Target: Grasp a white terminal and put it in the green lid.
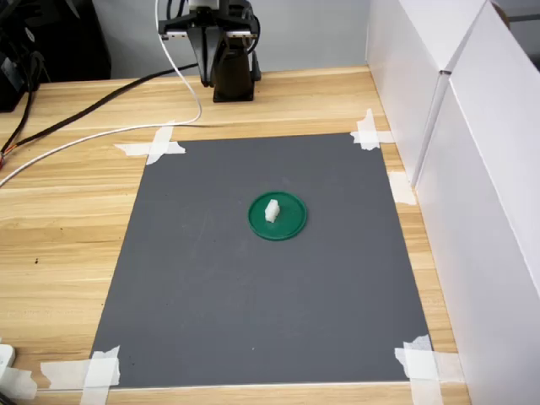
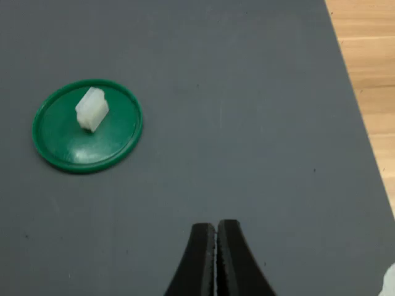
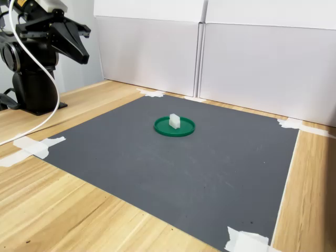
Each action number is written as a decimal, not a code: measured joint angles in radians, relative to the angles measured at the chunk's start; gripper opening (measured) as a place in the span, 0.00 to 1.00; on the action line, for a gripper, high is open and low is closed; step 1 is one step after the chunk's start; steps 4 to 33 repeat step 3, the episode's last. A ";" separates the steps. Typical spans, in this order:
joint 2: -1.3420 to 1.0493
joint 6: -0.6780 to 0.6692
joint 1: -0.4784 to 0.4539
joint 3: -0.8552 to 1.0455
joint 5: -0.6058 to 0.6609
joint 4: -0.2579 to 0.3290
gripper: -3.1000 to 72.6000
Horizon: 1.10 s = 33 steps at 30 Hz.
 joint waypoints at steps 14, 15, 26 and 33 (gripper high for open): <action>-0.018 0.000 0.000 0.001 -0.009 0.000 0.02; -0.018 0.000 0.000 0.001 -0.009 0.000 0.02; -0.018 0.000 0.000 0.001 -0.009 0.000 0.02; -0.018 0.000 0.000 0.001 -0.009 0.000 0.02</action>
